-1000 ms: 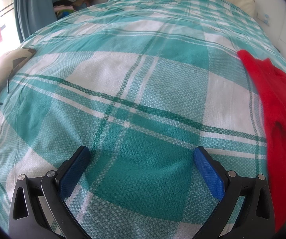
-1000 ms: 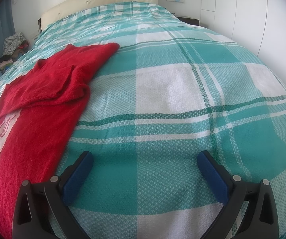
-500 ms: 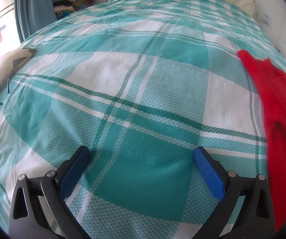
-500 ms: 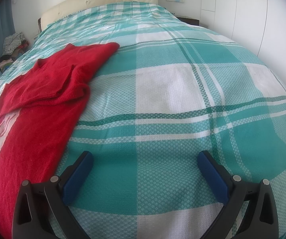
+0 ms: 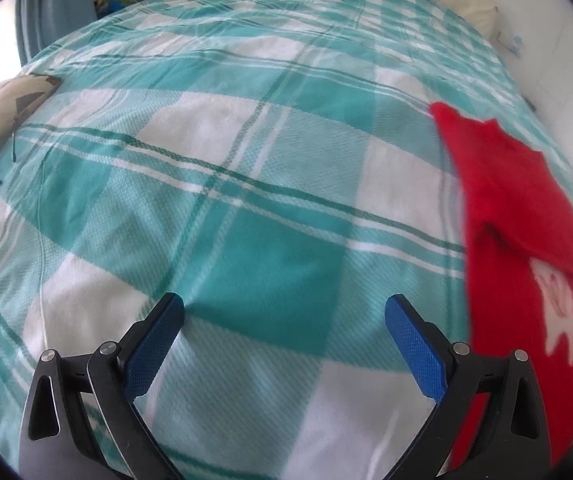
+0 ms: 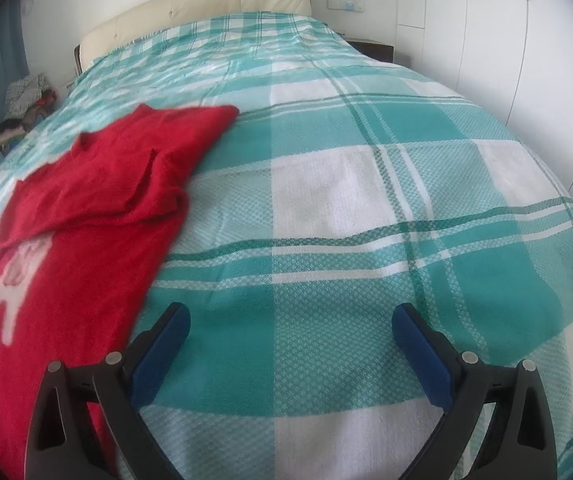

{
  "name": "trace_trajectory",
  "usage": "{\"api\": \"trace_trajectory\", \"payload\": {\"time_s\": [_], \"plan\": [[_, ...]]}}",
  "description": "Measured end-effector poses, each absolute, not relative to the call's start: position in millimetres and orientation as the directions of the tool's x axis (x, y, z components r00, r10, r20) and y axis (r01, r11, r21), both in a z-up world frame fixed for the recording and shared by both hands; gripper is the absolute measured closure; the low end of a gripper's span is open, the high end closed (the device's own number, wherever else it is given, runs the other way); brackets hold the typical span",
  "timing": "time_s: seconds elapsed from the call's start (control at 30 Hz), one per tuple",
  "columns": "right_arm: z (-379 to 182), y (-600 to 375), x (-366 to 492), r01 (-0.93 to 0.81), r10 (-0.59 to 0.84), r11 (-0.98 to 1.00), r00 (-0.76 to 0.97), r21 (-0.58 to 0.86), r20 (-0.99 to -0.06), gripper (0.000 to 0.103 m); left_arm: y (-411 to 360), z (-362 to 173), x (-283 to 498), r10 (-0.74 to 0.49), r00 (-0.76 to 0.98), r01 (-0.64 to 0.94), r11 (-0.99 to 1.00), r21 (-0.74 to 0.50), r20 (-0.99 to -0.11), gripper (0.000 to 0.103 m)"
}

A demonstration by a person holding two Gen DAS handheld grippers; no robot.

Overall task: Fold small clothes
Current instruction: 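Grasp the sweater hem with the left gripper while the right gripper grasps it too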

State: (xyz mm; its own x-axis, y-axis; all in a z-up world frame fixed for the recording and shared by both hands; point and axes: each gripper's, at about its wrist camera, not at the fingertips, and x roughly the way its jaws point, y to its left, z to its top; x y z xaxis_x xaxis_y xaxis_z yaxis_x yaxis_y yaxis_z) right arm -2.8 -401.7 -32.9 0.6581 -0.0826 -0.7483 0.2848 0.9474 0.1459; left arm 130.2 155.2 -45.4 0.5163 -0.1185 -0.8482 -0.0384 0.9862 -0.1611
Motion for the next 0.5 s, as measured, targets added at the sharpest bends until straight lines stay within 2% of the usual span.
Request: {"api": "trace_trajectory", "payload": {"time_s": [0.07, 0.13, 0.2, 0.27, 0.33, 0.47, 0.5], "plan": [[-9.5, -396.3, -23.5, 0.227, 0.063, 0.93, 0.674, 0.288, -0.736, 0.004, 143.7, -26.0, 89.8, -0.238, 0.497, 0.084, 0.97, -0.227, -0.834, 0.002], [4.9, -382.7, -48.0, 0.125, 0.235, 0.903, 0.656, 0.41, -0.717, 0.004, 126.7, -16.3, 47.7, -0.3, 0.473, 0.189, 0.953, -0.237, -0.829, 0.001], [5.4, -364.2, -72.4, 0.049, 0.354, 0.879, 0.597, 0.474, -0.72, 0.004, 108.6, -19.2, 16.5, -0.334, 0.432, 0.264, 0.935, -0.237, -0.837, 0.001], [-4.7, -347.7, -93.1, 0.019, 0.413, 0.866, 0.534, 0.499, -0.738, 0.004, 94.7, -30.6, -0.4, -0.341, 0.385, 0.275, 0.929, -0.246, -0.858, 0.002], [-17.9, -336.6, -108.9, 0.018, 0.445, 0.853, 0.494, 0.521, -0.747, 0.006, 86.5, -40.6, -8.5, -0.368, 0.342, 0.261, 0.921, -0.289, -0.864, 0.014], [-39.2, -326.4, -121.0, 0.028, 0.483, 0.833, 0.449, 0.552, -0.751, 0.013, 73.9, -44.0, -19.3, -0.363, 0.333, 0.277, 0.92, -0.278, -0.87, 0.022], [-44.3, -326.3, -121.7, 0.042, 0.482, 0.832, 0.438, 0.553, -0.759, 0.016, 73.2, -44.3, -21.4, -0.361, 0.332, 0.277, 0.92, -0.276, -0.871, 0.027]]}}
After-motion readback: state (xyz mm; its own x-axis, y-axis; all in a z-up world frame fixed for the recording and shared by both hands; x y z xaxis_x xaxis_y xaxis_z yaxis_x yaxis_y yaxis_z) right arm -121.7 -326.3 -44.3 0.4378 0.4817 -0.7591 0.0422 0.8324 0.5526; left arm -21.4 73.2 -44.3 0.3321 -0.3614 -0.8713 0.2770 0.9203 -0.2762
